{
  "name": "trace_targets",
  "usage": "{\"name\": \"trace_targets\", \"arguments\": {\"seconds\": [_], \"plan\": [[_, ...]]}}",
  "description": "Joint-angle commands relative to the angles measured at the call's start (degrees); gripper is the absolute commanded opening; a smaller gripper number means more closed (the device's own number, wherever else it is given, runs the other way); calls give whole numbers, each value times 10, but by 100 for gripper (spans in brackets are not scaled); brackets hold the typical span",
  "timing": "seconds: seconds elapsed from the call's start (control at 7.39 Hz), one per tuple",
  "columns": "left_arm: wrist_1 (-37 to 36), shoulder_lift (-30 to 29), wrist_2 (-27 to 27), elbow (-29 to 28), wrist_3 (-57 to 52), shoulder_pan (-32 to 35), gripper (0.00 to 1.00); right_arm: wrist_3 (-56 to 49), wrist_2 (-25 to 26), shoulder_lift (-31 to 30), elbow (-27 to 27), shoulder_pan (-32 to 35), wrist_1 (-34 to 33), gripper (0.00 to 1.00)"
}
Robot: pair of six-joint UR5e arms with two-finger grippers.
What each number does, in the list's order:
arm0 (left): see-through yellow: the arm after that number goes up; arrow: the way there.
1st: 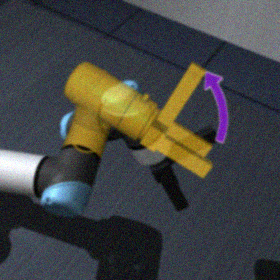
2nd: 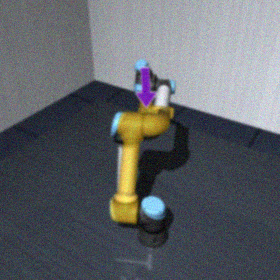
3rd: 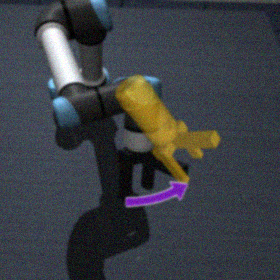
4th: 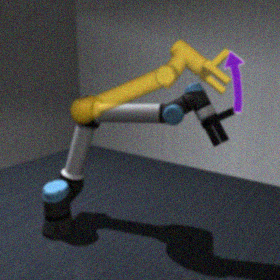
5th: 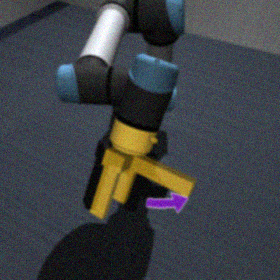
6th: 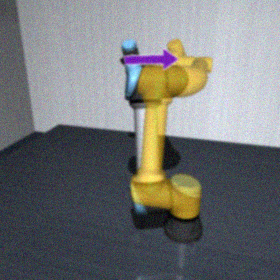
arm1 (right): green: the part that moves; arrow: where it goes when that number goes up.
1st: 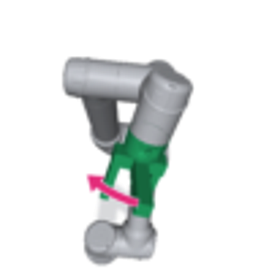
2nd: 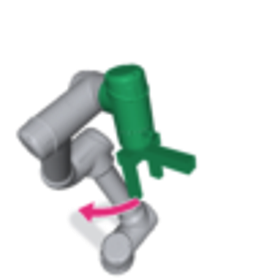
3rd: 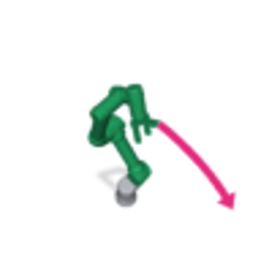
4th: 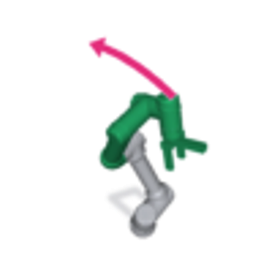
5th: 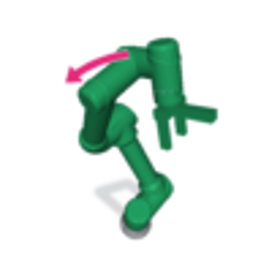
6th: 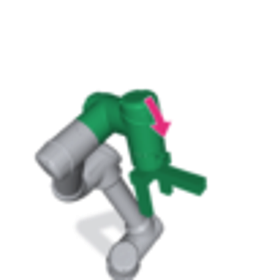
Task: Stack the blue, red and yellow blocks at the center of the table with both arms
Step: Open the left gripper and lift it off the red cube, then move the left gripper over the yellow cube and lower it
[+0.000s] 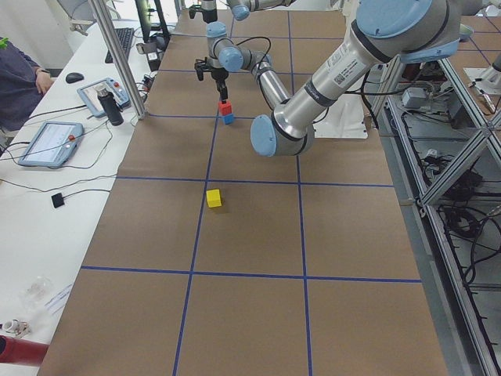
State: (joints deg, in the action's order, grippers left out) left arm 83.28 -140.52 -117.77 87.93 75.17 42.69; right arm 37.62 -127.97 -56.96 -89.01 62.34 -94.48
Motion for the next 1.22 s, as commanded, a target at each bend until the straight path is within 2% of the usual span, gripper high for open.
{"name": "trace_targets", "arguments": {"seconds": [0.0,0.14,0.54,0.81,1.08], "plan": [[-15,151,-2,135,-95,42,100,0,1,0,0,1,1,99],[-13,192,-1,139,-111,52,100,0,2,0,1,1,1,99],[79,328,-3,145,-220,99,100,0,3,-1,0,1,1,99],[127,356,-4,118,-226,107,100,1,3,-1,0,0,1,99],[202,348,-4,42,-227,121,100,1,3,-2,5,0,1,99]]}}
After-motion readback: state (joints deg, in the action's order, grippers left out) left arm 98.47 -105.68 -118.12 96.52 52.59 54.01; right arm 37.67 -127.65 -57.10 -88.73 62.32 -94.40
